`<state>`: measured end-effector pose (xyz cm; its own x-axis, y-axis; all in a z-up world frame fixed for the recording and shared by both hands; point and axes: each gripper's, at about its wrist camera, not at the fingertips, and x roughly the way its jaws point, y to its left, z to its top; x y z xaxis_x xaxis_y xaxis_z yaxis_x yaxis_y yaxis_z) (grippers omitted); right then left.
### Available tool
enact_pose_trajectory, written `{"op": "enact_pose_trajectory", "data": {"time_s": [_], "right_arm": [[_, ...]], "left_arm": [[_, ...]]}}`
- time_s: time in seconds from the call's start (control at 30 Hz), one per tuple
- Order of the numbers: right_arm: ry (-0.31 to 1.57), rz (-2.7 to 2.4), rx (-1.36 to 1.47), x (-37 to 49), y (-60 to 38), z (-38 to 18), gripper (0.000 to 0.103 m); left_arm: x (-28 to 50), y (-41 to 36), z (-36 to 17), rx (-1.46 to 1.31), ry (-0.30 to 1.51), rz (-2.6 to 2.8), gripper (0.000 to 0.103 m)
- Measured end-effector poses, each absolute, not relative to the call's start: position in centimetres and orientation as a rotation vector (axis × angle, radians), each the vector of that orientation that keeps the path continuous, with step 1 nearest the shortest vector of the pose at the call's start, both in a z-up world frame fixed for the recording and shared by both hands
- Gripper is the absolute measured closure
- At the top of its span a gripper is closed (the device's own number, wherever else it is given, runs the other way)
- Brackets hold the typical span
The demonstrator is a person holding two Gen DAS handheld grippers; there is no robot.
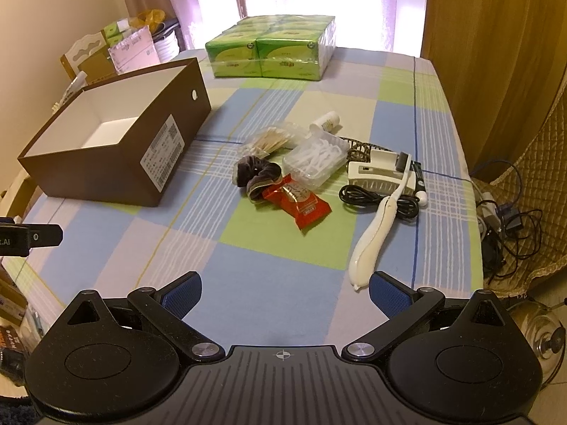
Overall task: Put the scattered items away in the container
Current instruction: 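Move both tools toward the scattered items beside the box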
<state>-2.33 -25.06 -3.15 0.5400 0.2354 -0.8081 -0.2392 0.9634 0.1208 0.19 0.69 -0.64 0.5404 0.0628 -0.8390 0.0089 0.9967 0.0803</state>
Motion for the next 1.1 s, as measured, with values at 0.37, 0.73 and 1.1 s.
{"op": "enact_pose_trajectory", "data": {"time_s": [0.37,0.73,1.1], "right_arm": [[0.954,0.277,-0.001,-1.7,-25.5,-3.2,0.000],[0.953,0.276,0.000,-1.4,-25.8,-3.2,0.000],[0.942,0.254,0.029,-1.3,-27.1,-3.4,0.000]], "left_arm": [[0.9,0.2,-0.6,0.082,0.995,0.031,0.002],[1.4,-0.5,-0.8,0.086,0.998,0.013,0.002],[2.0,-2.3,-1.3,0.117,1.000,-0.049,0.002]]}}
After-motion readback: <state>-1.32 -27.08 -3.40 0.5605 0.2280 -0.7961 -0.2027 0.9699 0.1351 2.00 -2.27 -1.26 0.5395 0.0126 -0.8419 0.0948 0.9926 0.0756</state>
